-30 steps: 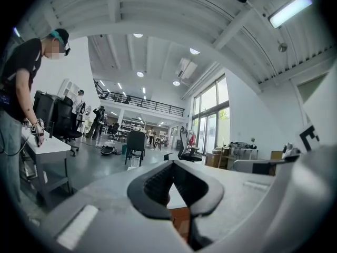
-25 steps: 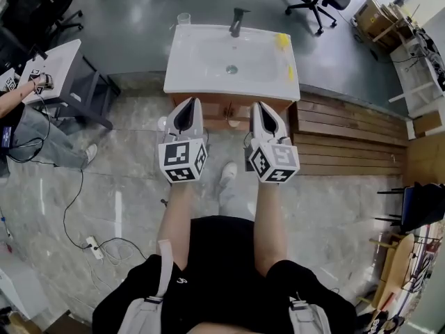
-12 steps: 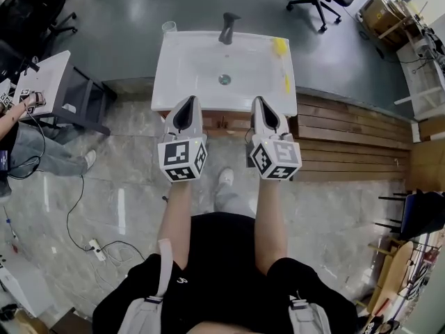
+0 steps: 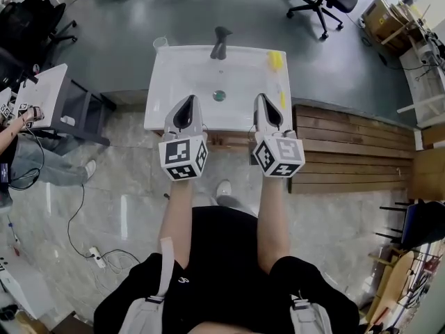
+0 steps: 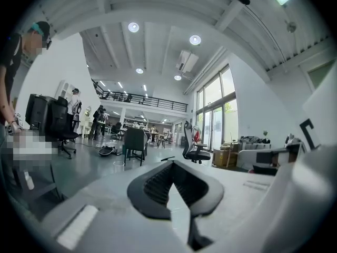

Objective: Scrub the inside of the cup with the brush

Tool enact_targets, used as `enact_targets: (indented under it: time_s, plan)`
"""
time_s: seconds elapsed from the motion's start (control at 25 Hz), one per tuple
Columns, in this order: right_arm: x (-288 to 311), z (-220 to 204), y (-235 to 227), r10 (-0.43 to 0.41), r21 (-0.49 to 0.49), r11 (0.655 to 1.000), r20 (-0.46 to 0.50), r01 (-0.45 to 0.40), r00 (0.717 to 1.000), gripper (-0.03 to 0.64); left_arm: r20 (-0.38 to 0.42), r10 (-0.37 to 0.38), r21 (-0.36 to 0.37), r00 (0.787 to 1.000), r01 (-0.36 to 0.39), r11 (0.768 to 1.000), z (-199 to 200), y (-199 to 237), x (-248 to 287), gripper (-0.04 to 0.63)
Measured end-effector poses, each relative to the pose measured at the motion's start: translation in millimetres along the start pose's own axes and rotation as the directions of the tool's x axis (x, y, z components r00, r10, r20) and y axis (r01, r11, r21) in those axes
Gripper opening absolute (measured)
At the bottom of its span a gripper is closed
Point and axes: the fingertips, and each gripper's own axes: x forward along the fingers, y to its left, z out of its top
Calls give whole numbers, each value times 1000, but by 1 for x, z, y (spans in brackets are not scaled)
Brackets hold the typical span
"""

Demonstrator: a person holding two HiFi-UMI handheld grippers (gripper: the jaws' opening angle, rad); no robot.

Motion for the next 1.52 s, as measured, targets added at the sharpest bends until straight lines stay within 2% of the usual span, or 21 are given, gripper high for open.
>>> enact_targets:
  time_s: [0.32,0.56,0.84,0.96,1.24,1.4,1.52]
  plan:
    - [7,-8,-14,-11,-2,1000,-16,11,1000,-3,-19,-32,7,999,32,999,-7,-12,21,-2]
    - [4,-21,-45,-74,1,997,-46,74,996,-3,-61,-85,6,995,86,996,-26,-31,44,-2]
    - [5,-44,-83,-150,-46,988,-140,145,979,-2,-119,-135,-14,984,135,991,-56,-49,74,-2]
    - [4,-61,-100,-194,-70,980,-197,184,961,2,-158,-144,-28,977,141,990,-75,-51,83,-2]
    - [8,-98,-144,-302,-116,953,-317,279,899,5,-234,-157,-42,959,152,988,-109,-47,110,-2]
    - [12,-117,-162,-326,-128,945,-378,300,867,40,-282,-167,-57,945,157,986,-130,-47,125,-2]
    - [13,-131,-173,-352,-148,936,-414,319,839,41,-305,-175,-67,936,162,985,-143,-43,135,-2]
